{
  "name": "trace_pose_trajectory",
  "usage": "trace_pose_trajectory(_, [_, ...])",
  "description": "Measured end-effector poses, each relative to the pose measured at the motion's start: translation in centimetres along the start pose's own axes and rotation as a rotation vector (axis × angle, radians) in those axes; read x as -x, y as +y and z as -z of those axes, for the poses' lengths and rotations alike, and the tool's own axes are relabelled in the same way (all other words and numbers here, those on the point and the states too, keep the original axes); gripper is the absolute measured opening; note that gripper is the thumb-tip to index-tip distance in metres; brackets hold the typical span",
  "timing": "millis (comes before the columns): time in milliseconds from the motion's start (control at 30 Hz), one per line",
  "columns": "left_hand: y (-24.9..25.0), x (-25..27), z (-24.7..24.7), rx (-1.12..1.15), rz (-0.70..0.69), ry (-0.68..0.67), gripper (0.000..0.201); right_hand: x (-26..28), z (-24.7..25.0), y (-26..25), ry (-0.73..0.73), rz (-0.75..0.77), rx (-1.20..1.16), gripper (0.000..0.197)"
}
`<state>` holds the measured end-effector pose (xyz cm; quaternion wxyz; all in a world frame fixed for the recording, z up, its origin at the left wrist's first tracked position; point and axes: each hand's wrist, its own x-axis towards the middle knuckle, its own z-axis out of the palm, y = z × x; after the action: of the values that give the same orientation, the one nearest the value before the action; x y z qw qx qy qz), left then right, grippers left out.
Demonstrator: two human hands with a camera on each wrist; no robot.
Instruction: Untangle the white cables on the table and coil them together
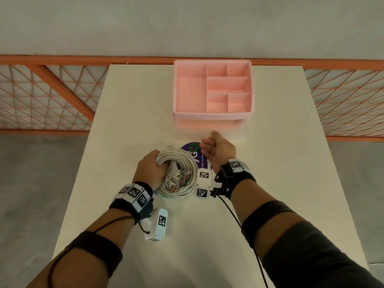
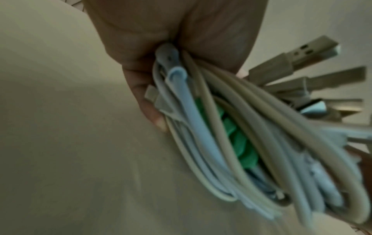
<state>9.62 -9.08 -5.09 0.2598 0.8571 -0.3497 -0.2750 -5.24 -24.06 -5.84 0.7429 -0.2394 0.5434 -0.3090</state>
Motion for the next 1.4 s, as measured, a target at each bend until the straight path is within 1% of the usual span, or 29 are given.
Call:
trace_pose_trajectory(167, [0.7,2.0,2.9,0.067,-0.112,0.007,0.012,2.6,1.9,1.7,0.006,-0.044,-0.031,0.030])
trace_pose_trajectory(367, [4.4,1.4,4.9,0.115,-0.176,0.047,0.012,5.3,3.2,3.3,-0.004,-0.058,-0.052,0.027])
trace_pose_trajectory(400, [5.2,1.0,4.8,0.105,-0.183,0.046,0.012,5.8,3.4,3.6,-0.005,-0.057,-0.049,0.028])
trace_pose_trajectory(467, [6.5,-0.1,4.2,0.092,-0.189,0.022,0.012,6.4,3.8,4.2,-0.010,-0.051,-0.047,0.038])
trace_pose_trajectory(500, [7.1,-0.8,3.7,0.085,-0.182,0.003,0.011,6.7,4.1,4.4,-0.022,-0.047,-0.045,0.040])
trace_pose_trajectory(533, [7.6,-1.5,3.1,0.071,-0.168,-0.020,0.013,6.9,4.3,4.4,-0.034,-0.046,-0.041,0.039])
trace_pose_trajectory(633, [8.8,-3.7,1.0,0.033,-0.108,-0.097,0.023,6.8,4.8,4.3,-0.087,-0.063,-0.025,0.025])
trace_pose_trajectory(700, [9.7,-4.7,0.2,-0.009,-0.085,-0.123,0.019,6.7,5.0,4.2,-0.108,-0.071,-0.016,0.024])
trace_pose_trajectory(767, [10.6,-5.9,-0.7,-0.033,-0.088,-0.148,0.013,6.4,5.2,4.2,-0.117,-0.076,-0.014,0.029])
trace_pose_trajectory(833, [11.4,-6.8,-1.6,-0.008,-0.068,-0.173,0.014,6.2,5.3,4.4,-0.130,-0.083,-0.025,0.038])
trace_pose_trajectory(967, [11.9,-8.0,-3.9,0.019,0.047,-0.226,0.025,5.8,5.4,4.4,-0.152,-0.089,-0.049,0.045])
trace_pose_trajectory(1033, [11.8,-8.4,-4.8,0.035,0.108,-0.237,0.026,5.8,5.4,4.4,-0.153,-0.091,-0.056,0.054])
trace_pose_trajectory(1100, [11.6,-8.7,-5.4,0.044,0.157,-0.215,0.027,5.7,5.4,4.4,-0.160,-0.097,-0.062,0.056])
trace_pose_trajectory(1200, [11.5,-8.9,-6.1,0.087,0.184,-0.126,0.026,5.6,5.3,4.2,-0.175,-0.110,-0.059,0.049])
trace_pose_trajectory(1333, [11.9,-8.6,-6.6,0.189,0.223,0.024,0.040,5.5,5.2,3.9,-0.175,-0.114,-0.052,0.042])
trace_pose_trajectory(1400, [12.0,-8.2,-6.8,0.220,0.218,0.080,0.045,5.5,5.2,4.0,-0.166,-0.121,-0.059,0.043])
